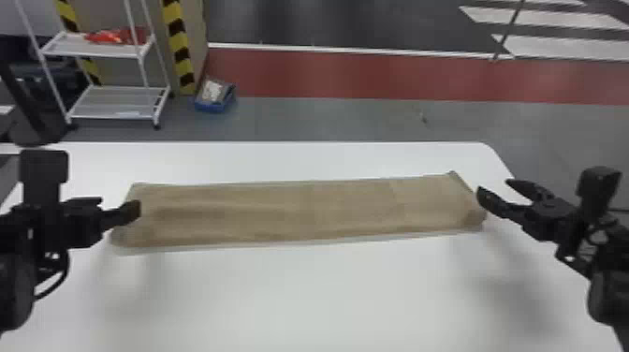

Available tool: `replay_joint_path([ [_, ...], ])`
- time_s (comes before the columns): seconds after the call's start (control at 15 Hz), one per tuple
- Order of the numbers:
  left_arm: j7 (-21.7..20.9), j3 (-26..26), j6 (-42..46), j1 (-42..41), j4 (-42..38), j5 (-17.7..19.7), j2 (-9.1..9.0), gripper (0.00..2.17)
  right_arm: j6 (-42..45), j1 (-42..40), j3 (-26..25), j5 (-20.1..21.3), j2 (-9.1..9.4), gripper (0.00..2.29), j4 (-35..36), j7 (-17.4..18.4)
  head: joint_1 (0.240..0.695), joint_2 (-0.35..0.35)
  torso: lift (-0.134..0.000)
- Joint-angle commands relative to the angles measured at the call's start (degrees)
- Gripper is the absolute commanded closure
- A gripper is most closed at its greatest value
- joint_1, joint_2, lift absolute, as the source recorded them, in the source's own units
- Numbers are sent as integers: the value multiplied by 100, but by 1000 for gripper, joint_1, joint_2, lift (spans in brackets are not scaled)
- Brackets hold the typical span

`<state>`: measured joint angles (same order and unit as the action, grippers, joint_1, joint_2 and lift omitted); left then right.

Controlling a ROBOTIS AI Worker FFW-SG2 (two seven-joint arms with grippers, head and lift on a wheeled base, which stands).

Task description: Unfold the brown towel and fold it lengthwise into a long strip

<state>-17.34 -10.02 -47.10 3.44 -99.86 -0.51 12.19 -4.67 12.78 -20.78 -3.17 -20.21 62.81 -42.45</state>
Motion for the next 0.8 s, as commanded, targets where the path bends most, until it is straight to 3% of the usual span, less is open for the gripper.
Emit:
replay_joint_path([
  [0.0,73,-61,-15,-89,-218,59,-33,22,-232,-311,-84,-175,61,60,619,0,695,-89,-113],
  [0.27,468,-140,864,-643,-728,411,-191,22,-760,-856,-119,-219,342,63,1902,-18,695,-75,-113],
  [0.47,820,106,2393,-1118,-790,596,-446,22,-1023,-1472,-23,-324,781,63,3194,9,695,-55,-113],
  [0.6,917,211,2885,-1355,-895,657,-577,22,-971,-2008,259,-280,1168,63,4134,272,695,-46,-113],
  [0.73,1048,334,3149,-1645,-1132,754,-630,22,-883,-2474,654,-254,1353,63,4750,668,695,-20,-113],
])
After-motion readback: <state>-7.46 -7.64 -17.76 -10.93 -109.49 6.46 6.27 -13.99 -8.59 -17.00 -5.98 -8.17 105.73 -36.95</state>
